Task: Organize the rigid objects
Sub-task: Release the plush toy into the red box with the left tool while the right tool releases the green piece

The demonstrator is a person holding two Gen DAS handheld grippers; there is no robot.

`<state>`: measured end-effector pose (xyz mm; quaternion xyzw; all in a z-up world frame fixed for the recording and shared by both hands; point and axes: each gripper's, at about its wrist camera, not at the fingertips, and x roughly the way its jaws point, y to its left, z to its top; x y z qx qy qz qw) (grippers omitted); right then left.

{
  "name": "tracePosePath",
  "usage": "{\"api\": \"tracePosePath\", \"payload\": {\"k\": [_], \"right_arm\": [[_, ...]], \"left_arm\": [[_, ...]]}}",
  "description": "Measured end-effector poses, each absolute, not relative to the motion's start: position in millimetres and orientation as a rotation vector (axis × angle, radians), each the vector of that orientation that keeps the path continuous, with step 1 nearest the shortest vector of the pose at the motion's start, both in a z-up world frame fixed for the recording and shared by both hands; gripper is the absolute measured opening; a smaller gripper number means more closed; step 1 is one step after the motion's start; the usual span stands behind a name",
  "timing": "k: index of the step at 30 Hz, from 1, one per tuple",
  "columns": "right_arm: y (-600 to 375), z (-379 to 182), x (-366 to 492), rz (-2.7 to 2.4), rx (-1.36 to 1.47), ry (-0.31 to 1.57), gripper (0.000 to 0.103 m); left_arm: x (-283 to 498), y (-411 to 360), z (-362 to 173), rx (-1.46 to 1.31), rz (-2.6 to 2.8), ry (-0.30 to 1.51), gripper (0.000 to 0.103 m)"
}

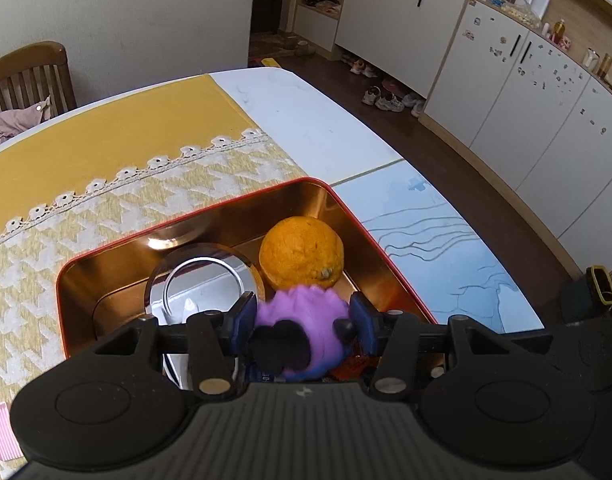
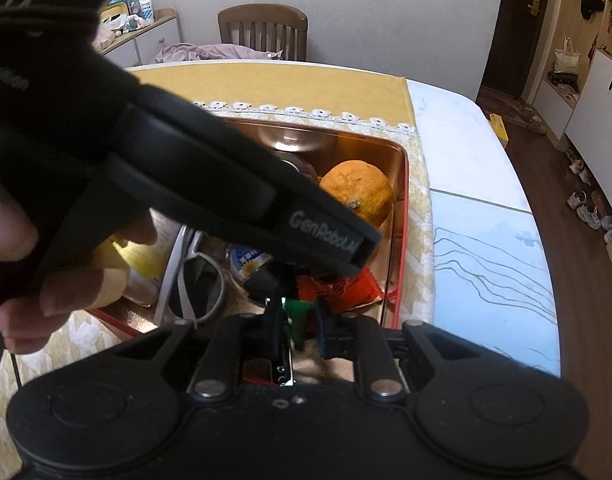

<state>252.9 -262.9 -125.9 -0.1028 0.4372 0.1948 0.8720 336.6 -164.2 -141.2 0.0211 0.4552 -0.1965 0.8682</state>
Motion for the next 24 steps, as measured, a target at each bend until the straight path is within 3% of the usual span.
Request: {"api": "tracePosePath", "payload": {"k": [10,15,20,24], "right_arm": [[-273,-121,253,0.403,-0.147,0.917,0.025],[-275,-117,249,0.386,-0.137,0.911,0.035],[-282,-111,246,0.369,-0.1,0.909,0.039],[-284,-106,243,0.354,-0.092,0.895,0.049]], "left_arm": [[335,-156,-128,0.003,-0.413,0.927,0.051],[325,-150,-121,0.009,-0.412,0.901,0.057],[315,-138,-115,0.004,-0.404,0.88,0.057],[306,-127,-108,0.004,-0.403,0.86,0.058]]}}
